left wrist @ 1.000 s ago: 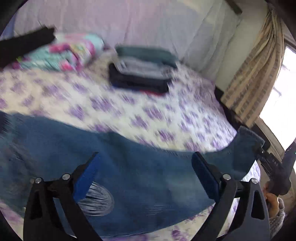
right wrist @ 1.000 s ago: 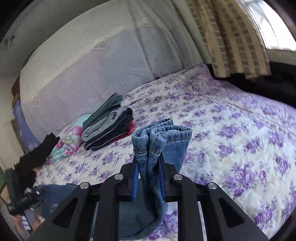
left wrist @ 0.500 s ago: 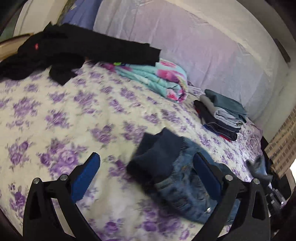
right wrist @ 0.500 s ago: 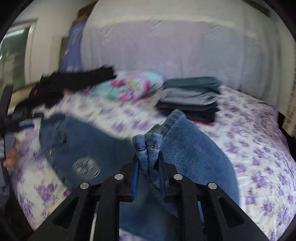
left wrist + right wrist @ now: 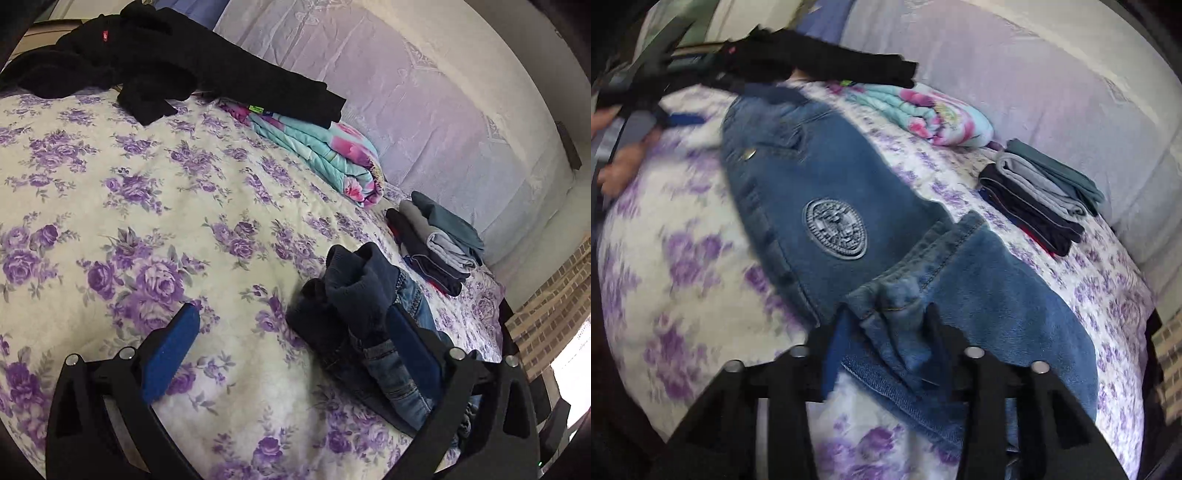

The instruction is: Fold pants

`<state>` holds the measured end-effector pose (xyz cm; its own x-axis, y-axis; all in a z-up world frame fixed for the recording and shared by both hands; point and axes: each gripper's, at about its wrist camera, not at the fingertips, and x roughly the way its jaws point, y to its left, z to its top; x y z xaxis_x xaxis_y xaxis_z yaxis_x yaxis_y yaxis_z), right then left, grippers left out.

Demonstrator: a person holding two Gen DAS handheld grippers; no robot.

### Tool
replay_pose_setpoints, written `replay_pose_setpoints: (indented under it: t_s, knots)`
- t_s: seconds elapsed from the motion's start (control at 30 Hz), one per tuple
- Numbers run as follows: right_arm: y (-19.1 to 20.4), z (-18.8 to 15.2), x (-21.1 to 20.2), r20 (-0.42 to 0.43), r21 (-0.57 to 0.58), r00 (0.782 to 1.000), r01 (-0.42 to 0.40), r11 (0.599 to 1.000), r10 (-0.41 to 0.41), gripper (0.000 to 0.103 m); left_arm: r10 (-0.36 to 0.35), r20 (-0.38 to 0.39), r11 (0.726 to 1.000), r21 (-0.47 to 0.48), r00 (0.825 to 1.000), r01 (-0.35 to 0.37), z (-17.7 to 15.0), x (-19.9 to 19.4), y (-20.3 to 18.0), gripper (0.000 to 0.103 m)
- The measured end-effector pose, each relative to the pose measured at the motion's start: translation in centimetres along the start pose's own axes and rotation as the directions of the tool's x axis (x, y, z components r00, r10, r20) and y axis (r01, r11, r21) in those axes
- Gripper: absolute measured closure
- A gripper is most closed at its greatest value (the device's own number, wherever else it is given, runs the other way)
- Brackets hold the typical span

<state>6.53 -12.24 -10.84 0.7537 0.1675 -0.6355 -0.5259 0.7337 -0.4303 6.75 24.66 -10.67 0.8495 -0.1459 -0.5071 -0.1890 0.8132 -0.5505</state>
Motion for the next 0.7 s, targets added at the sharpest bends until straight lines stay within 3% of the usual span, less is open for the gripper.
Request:
replay_pose_setpoints:
  t_s: [0.07,0.1,0.17,0.23,0.27,0.3,0.33,0.37,0.43,0.53,0.6,0.7]
  knots:
    - [-0.7,0.2,-1.1,0.010,0.023,0.998,-0.062,0.998,0.062,0.057,0.002,-0.003,1.000,0.001,1.000,-0.002,0.0,0.1,0.0,0.005]
    - [-1.4,0.4,-1.8,0.017,0.058,0.994,-0.111,0.992,0.110,0.052,0.006,-0.006,1.000,0.002,1.000,-0.006,-0.1,0.1,-0.1,0.005]
    - [-3.5,1.0,-4.0,0.078,0.154,0.971,-0.237,0.959,0.228,0.041,0.013,-0.008,1.000,0.007,1.000,-0.013,-0.1,0.2,-0.2,0.005]
    - [-5.1,1.6,-5.9,0.149,0.218,0.954,-0.288,0.932,0.260,0.033,0.019,-0.009,1.000,0.011,1.000,-0.019,-0.1,0.2,-0.3,0.005]
    - [-6.4,2.1,-6.6,0.185,0.257,0.955,-0.275,0.926,0.232,0.028,0.020,-0.009,1.000,0.010,1.000,-0.020,0.0,0.3,-0.3,0.005]
    - [-7.4,2.5,-6.7,0.195,0.294,0.966,-0.224,0.929,0.171,0.018,0.019,-0.009,1.000,0.009,1.000,-0.019,-0.1,0.3,-0.3,0.005]
    - [-8.6,2.9,-6.4,0.182,0.331,0.980,-0.138,0.933,0.081,0.015,0.019,-0.009,1.000,0.008,1.000,-0.019,0.0,0.4,-0.3,0.005]
    - [-9.6,3.1,-5.6,0.139,0.362,0.989,-0.009,0.932,-0.045,0.015,0.018,-0.010,1.000,0.008,1.000,-0.018,0.0,0.4,-0.3,0.005]
    - [-10.8,3.3,-2.7,0.020,0.377,0.985,0.154,0.913,-0.174,0.015,0.016,-0.010,1.000,0.005,1.000,-0.015,-0.1,0.4,-0.2,0.005]
    - [-10.1,2.5,1.9,-0.118,0.386,0.990,0.121,0.915,-0.081,0.014,0.018,-0.009,1.000,0.006,1.000,-0.018,-0.1,0.4,-0.2,0.005]
    - [-8.3,1.5,5.3,-0.209,0.378,0.978,0.076,0.923,0.005,0.007,0.018,-0.011,1.000,0.006,1.000,-0.018,-0.1,0.4,-0.2,0.004]
    - [-8.5,0.5,5.9,-0.183,0.451,0.982,0.050,0.891,0.037,0.005,0.024,-0.019,1.000,0.006,1.000,-0.024,-0.1,0.5,-0.1,0.004]
